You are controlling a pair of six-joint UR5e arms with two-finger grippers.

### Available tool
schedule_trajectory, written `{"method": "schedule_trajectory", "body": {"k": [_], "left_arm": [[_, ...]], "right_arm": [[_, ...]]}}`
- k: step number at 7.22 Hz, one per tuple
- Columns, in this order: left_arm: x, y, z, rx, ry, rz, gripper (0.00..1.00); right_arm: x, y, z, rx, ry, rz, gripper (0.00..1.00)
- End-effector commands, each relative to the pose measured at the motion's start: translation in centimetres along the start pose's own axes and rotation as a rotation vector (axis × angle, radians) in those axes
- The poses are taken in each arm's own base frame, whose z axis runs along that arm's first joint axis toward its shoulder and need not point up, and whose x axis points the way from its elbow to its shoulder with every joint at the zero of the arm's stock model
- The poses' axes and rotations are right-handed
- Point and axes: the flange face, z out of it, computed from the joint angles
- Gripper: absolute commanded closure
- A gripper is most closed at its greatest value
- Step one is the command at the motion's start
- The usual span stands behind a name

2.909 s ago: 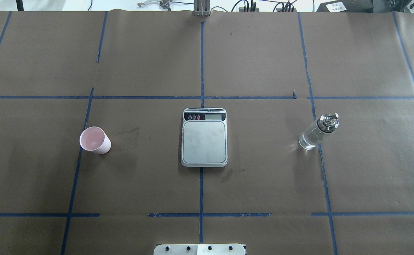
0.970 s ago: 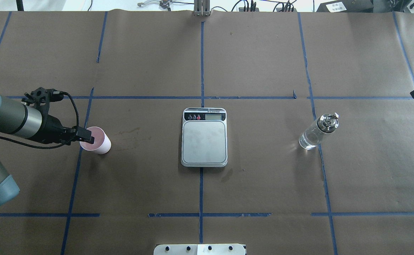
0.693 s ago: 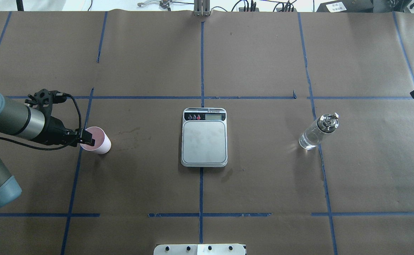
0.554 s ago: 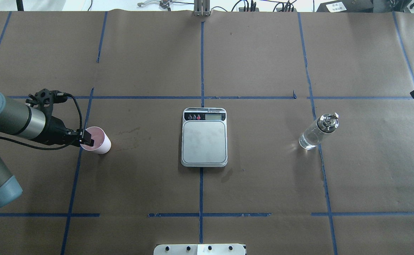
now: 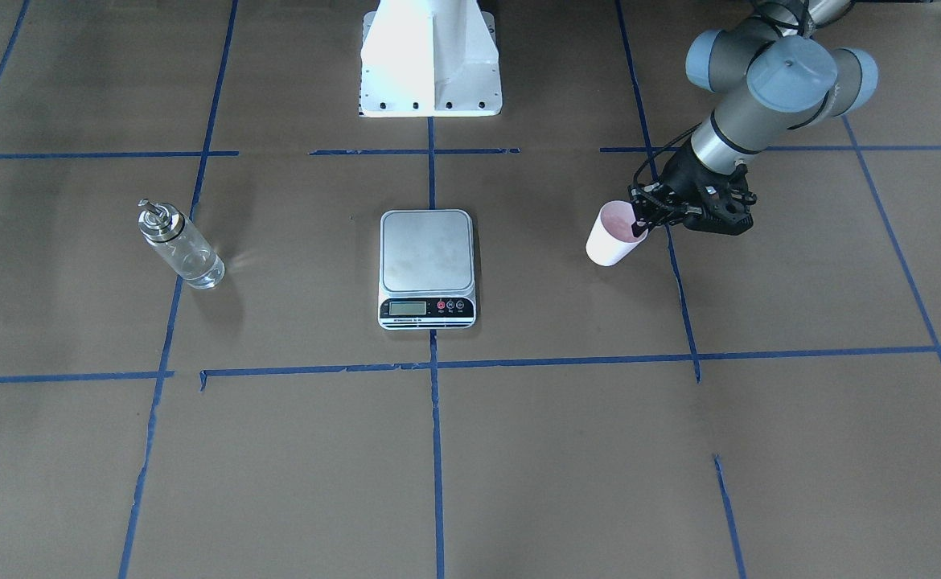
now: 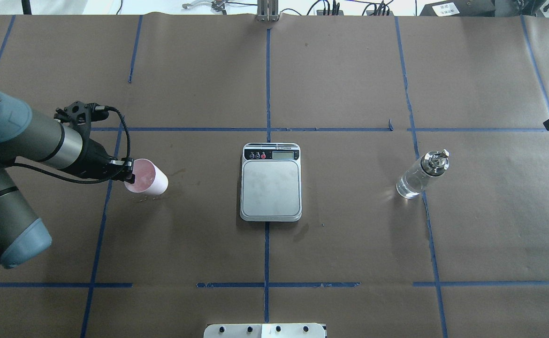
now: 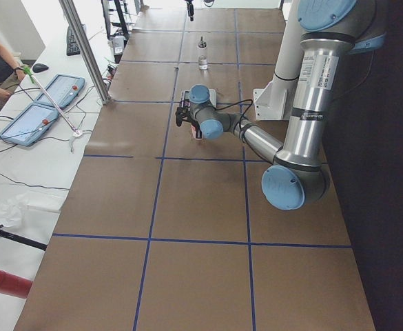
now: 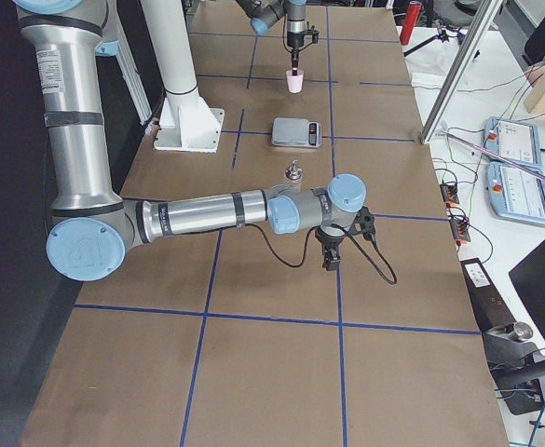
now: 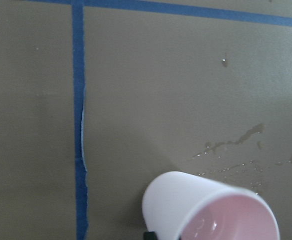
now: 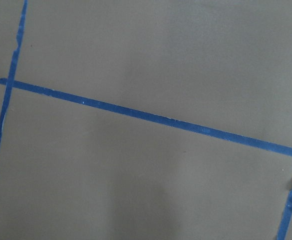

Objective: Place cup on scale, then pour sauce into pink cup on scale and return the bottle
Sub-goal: 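Lift the cup with the left gripper and carry it over the scale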

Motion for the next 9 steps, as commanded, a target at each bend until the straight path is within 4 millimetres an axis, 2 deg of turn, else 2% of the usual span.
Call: {"method": "schedule_trajectory", "body": {"k": [1, 2, 3, 4, 5, 6, 9], "left_arm": [[13.8, -3.8, -2.3, -0.025, -0.071, -0.127, 1.00], [19.2, -4.7, -3.2, 0.002, -0.080, -0.166, 1.00], [22.6, -3.7, -2.0, -0.014, -0.071, -0.181, 1.00], [26.5, -3.7, -2.0, -0.022, -0.053, -0.184, 1.00], [28.0, -1.6, 0.5, -0.048, -0.070, -0.165, 1.00], [29.1, 0.4, 2.0, -0.037, -0.083, -0.139, 1.00], [28.8, 0.7, 2.9, -0.031, -0.092, -0.132, 1.00]], "right_arm": [[-0.5, 0.1, -0.1, 0.000, -0.033, -0.004, 0.00], [-0.8, 0.0, -0.4, 0.006, -0.033, -0.010, 0.00], [-1.0, 0.0, -0.6, 0.010, -0.032, -0.014, 0.00], [-1.2, 0.0, -0.7, 0.012, -0.034, -0.018, 0.00], [-1.7, 0.0, -1.1, 0.020, -0.034, -0.029, 0.00], [-2.2, 0.2, -1.6, 0.029, -0.034, -0.038, 0.00], [-1.9, 0.5, -1.4, 0.025, -0.033, -0.032, 0.00]]}}
